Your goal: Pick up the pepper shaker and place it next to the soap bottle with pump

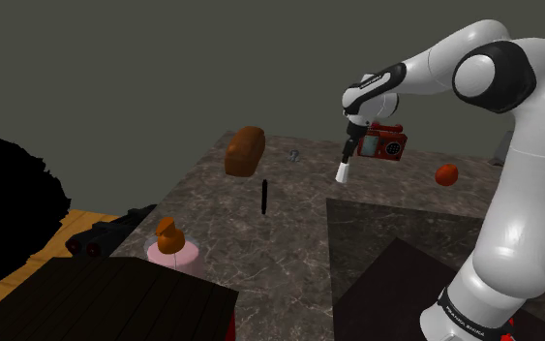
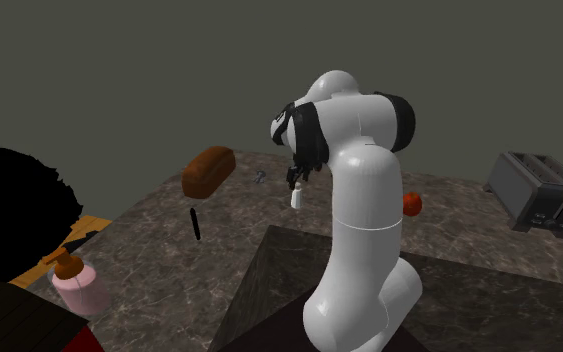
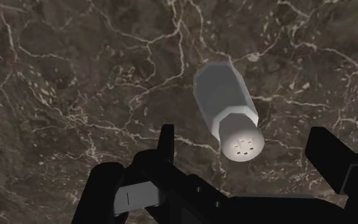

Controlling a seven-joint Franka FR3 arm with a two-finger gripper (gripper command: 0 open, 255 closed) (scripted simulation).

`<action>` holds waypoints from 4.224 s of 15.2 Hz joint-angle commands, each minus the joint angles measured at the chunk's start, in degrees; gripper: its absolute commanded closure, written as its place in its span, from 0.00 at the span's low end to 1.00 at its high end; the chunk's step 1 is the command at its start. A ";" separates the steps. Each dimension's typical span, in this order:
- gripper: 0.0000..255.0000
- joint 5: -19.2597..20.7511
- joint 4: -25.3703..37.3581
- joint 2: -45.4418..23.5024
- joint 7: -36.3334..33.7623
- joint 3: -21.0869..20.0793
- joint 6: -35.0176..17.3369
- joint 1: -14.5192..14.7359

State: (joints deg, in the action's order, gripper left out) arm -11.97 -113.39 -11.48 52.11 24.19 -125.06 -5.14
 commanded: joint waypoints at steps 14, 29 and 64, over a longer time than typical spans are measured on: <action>1.00 -1.69 -1.65 -2.40 1.24 -0.54 -3.76 -0.24; 1.00 0.30 0.52 0.38 -0.39 0.02 0.81 0.17; 1.00 4.23 21.58 5.53 -4.71 0.90 26.25 0.28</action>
State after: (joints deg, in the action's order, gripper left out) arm -7.72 -92.57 -5.88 47.47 25.08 -99.52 -4.83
